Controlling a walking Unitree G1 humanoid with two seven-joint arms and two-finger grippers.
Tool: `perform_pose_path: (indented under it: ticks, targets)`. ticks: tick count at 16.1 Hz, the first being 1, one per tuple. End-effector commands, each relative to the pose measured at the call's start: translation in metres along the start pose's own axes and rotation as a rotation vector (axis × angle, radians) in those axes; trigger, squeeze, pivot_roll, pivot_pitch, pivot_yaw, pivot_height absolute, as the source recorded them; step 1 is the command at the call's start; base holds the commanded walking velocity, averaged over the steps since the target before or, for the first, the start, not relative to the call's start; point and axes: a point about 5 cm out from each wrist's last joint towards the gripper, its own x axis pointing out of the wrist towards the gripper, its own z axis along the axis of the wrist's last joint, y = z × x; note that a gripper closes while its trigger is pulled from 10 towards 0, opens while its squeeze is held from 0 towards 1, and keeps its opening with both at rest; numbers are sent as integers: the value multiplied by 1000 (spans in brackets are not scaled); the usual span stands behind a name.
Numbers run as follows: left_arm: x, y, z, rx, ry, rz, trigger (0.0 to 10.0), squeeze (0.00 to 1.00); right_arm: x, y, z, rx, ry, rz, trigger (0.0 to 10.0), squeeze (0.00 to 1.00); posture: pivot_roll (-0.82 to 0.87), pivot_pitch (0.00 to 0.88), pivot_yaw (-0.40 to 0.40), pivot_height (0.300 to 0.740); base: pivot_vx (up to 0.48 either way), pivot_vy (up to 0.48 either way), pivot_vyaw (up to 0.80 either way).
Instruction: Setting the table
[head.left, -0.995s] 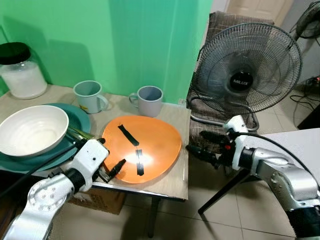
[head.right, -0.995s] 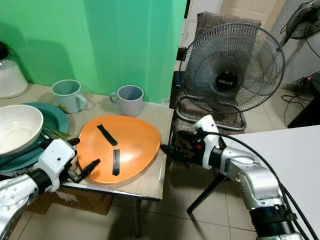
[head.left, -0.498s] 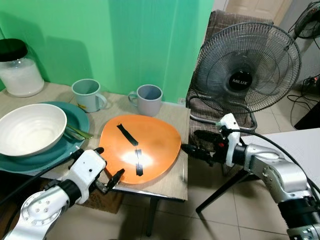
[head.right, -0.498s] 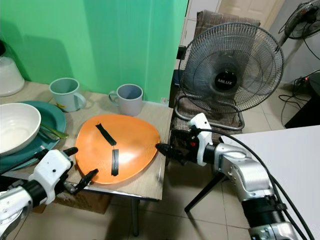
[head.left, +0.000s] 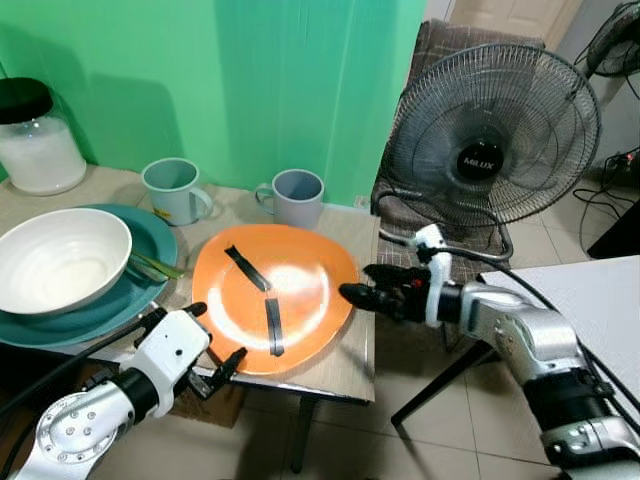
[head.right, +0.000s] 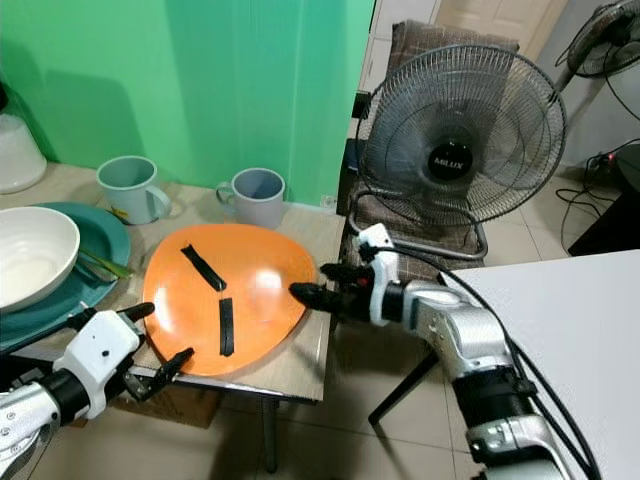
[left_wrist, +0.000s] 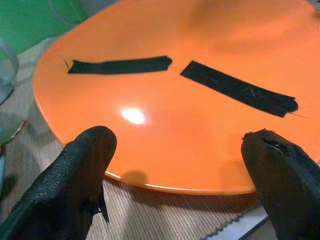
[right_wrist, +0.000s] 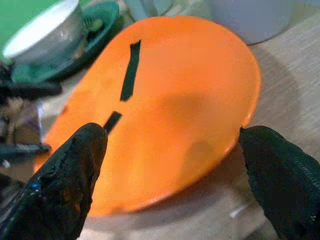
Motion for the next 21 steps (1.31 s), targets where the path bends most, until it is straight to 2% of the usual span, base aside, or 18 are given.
perform_pose_path:
  ticks: [1, 4, 5, 6, 10, 12, 17, 21]
  targets:
    - [0, -7, -12, -10, 58, -30, 10000, 0, -2, -5, 5, 53, -22, -16, 10000, 0, 1, 18, -114, 740, 0, 0, 0]
    - [0, -11, -14, -18, 59, -31, 10000, 0, 7, -10, 7, 78, -50, -64, 10000, 0, 0, 12, -124, 740, 0, 0, 0]
    - [0, -12, -15, -21, 60, -30, 10000, 0, 10, -12, 12, 139, -85, -76, 10000, 0, 1, 11, -132, 740, 0, 0, 0]
    - [0, -13, -16, -22, 60, -28, 10000, 0, 12, -12, 16, 203, -115, -59, 10000, 1000, 1, 11, -132, 740, 0, 0, 0]
    - [1, -15, -17, -28, 58, -18, 10000, 0, 17, -14, 21, 242, -127, -50, 10000, 1000, 3, 3, -151, 740, 0, 0, 0]
    - [1, -15, -18, -26, 57, -14, 10000, 0, 21, -14, 17, 238, -97, -46, 10000, 0, 4, 2, -152, 740, 0, 0, 0]
    - [2, -15, -18, -23, 53, -9, 10000, 0, 30, -12, 13, 262, -74, -42, 10000, 0, 2, 3, -155, 740, 0, 0, 0]
    - [3, -14, -18, -20, 48, -10, 10000, 0, 39, -4, 3, 291, -50, 17, 10000, 0, 4, 6, -149, 740, 0, 0, 0]
